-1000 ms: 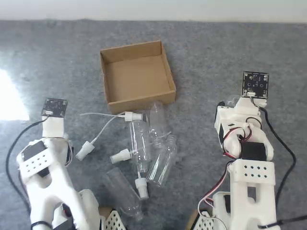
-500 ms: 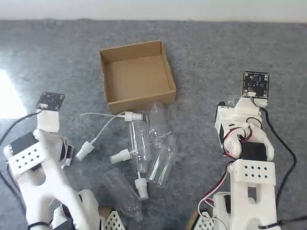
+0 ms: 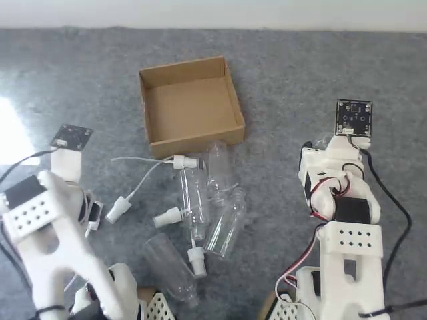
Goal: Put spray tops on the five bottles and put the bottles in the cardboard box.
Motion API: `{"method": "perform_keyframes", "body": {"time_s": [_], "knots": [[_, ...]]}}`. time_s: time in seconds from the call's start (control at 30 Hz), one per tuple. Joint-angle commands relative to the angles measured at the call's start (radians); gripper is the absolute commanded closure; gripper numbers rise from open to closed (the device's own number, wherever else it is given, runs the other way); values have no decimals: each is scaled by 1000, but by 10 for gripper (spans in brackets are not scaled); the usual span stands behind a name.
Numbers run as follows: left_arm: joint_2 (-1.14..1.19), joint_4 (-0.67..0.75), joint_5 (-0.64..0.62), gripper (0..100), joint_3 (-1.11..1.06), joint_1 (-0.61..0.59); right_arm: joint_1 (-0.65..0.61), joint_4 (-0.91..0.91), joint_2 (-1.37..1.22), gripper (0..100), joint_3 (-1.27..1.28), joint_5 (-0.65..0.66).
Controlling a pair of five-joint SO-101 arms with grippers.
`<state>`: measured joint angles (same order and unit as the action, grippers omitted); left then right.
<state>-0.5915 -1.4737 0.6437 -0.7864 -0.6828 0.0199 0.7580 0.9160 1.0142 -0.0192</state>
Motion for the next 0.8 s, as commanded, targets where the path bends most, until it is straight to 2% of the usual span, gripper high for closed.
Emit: {"method": "perform_keyframes", "body": {"time_s": [0.0, 0.4, 0.77], "knots": [[181, -48, 9, 845, 170, -2, -5, 7, 31, 848, -21, 17], [740, -195, 9, 845, 575, 0, -5, 7, 31, 848, -21, 18], [985, -204, 11, 870, 676, 0, -5, 7, 31, 848, -21, 18]]}}
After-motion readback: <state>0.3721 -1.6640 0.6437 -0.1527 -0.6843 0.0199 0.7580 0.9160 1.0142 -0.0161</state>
